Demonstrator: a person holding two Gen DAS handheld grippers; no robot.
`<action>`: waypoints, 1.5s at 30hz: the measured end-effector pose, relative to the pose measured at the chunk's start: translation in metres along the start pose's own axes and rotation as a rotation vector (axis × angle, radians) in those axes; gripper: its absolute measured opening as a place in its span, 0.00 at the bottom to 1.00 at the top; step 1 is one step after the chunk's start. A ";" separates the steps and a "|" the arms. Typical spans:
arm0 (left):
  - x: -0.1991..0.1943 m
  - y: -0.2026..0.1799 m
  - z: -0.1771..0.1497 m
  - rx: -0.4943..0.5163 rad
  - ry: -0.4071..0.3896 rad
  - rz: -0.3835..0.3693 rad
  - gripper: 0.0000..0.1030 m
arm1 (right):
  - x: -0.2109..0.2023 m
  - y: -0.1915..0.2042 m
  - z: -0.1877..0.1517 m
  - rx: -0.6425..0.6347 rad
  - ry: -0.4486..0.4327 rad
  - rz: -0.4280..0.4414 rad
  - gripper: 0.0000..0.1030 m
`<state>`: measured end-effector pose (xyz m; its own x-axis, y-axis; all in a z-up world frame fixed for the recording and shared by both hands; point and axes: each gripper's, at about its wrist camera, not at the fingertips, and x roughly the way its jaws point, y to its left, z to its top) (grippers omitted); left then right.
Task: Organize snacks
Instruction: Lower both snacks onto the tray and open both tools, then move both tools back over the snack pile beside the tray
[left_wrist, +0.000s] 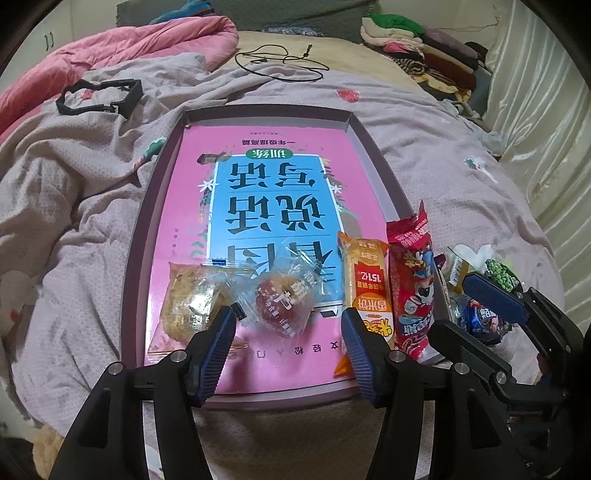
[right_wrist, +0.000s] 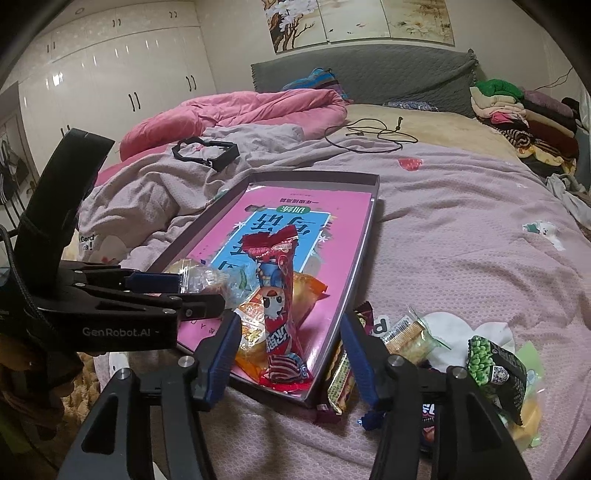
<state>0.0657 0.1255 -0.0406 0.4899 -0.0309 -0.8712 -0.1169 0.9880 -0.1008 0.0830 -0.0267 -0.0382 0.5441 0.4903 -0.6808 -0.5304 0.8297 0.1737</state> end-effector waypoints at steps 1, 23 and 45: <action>0.000 -0.001 0.000 0.001 0.000 -0.001 0.60 | 0.000 0.000 0.000 0.000 -0.001 -0.001 0.54; -0.024 -0.002 0.006 -0.001 -0.059 -0.026 0.72 | -0.011 0.000 0.002 -0.020 -0.037 -0.032 0.60; -0.050 -0.009 0.010 -0.004 -0.122 -0.016 0.78 | -0.035 -0.001 0.007 -0.036 -0.107 -0.090 0.72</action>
<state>0.0507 0.1192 0.0087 0.5930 -0.0275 -0.8047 -0.1118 0.9869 -0.1161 0.0695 -0.0429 -0.0097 0.6559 0.4419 -0.6120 -0.4983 0.8625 0.0887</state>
